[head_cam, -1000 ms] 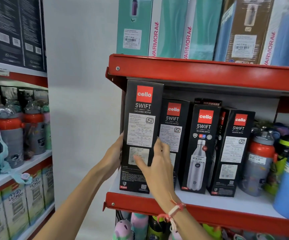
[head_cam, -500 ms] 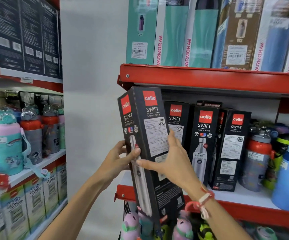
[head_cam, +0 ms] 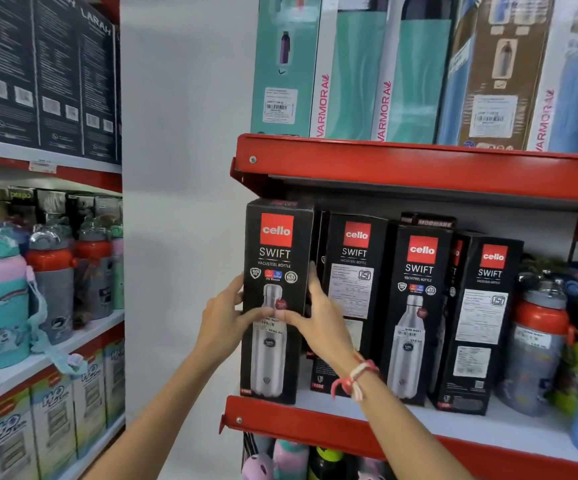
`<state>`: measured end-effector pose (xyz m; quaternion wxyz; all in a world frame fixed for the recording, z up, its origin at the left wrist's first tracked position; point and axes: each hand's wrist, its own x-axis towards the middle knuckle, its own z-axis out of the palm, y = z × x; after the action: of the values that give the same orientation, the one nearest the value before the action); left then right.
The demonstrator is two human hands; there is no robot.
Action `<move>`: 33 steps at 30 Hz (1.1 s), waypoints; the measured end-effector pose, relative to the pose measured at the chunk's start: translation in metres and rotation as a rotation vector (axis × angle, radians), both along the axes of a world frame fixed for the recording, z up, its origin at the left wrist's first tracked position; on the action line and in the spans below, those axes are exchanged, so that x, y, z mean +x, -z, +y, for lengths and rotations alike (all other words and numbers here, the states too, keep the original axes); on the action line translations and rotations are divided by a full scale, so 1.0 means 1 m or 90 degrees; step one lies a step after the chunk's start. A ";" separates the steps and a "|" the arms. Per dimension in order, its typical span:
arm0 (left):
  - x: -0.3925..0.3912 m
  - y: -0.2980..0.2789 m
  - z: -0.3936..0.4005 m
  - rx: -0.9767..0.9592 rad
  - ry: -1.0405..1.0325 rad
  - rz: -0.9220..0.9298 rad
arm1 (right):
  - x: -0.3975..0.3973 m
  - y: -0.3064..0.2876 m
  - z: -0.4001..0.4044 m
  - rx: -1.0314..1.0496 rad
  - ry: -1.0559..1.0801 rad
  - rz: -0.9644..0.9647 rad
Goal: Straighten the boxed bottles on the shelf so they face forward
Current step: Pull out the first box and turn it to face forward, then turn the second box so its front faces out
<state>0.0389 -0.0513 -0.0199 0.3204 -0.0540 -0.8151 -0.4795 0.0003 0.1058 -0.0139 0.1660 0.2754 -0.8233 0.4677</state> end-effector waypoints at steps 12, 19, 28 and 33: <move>-0.031 0.016 0.014 0.036 -0.053 0.020 | -0.023 0.023 0.006 0.016 0.294 0.267; -0.025 0.019 0.012 0.052 -0.072 0.022 | -0.035 0.023 0.001 0.000 0.597 0.128; 0.007 0.021 0.033 0.005 -0.072 0.000 | -0.014 0.019 0.019 0.007 0.489 0.031; 0.010 0.015 0.045 -0.023 -0.125 0.099 | -0.001 0.019 0.038 -0.051 0.394 0.068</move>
<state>0.0493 -0.0059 -0.0353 0.4268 -0.0166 -0.7976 -0.4258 -0.0007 0.1439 -0.0332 0.3540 0.0293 -0.8392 0.4118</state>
